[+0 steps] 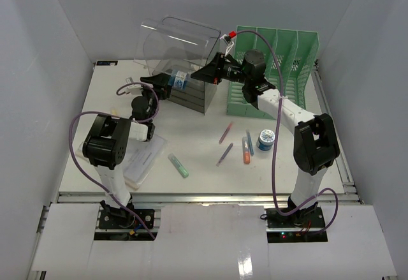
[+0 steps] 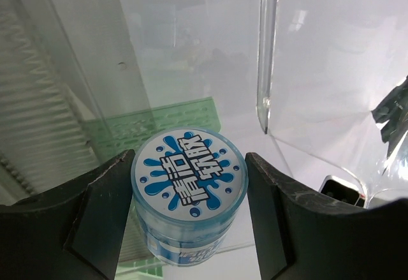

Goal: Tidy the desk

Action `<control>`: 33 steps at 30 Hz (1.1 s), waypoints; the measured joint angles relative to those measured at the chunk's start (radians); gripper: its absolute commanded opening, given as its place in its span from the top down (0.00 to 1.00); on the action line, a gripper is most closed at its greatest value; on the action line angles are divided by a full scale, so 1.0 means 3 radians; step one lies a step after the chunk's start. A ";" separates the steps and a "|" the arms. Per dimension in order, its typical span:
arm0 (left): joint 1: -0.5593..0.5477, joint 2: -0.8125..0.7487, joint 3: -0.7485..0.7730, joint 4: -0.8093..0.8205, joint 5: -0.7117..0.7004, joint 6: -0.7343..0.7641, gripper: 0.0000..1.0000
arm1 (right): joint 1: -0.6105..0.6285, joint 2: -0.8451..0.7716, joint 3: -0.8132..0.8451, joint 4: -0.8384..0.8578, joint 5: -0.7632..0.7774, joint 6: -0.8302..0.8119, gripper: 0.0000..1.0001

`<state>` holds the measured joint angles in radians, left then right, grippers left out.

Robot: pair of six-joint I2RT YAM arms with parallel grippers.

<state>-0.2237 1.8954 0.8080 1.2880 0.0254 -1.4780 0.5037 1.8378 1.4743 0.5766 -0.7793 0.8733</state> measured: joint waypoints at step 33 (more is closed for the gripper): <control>-0.0013 0.0133 0.0765 -0.0329 -0.0234 0.0725 0.26 | 0.0000 -0.0033 -0.0040 0.0060 0.0040 0.0067 0.92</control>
<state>-0.2277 1.9353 1.0374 1.1894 -0.0448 -1.2606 0.5037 1.8278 1.4624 0.5945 -0.7674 0.8933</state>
